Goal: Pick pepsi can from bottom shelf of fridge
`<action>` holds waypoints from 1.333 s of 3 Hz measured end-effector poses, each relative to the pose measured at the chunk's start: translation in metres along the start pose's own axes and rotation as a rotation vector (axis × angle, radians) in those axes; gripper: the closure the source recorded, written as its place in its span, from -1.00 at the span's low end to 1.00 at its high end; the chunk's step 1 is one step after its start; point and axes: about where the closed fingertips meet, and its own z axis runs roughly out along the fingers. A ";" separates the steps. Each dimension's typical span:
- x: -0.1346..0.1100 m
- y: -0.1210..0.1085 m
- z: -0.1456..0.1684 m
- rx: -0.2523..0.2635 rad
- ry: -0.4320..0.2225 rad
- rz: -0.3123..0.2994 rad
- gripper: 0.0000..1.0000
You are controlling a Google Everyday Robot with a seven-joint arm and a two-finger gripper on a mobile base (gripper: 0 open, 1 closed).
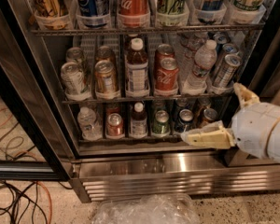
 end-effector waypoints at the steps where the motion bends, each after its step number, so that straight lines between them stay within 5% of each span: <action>1: 0.020 -0.004 0.008 0.071 -0.069 0.085 -1.00; 3: 0.116 -0.028 0.001 0.296 -0.103 0.295 -1.00; 4: 0.127 -0.031 -0.004 0.334 -0.125 0.341 -1.00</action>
Offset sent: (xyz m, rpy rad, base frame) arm 0.0108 0.0337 -0.0689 0.2949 -0.1950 -0.2178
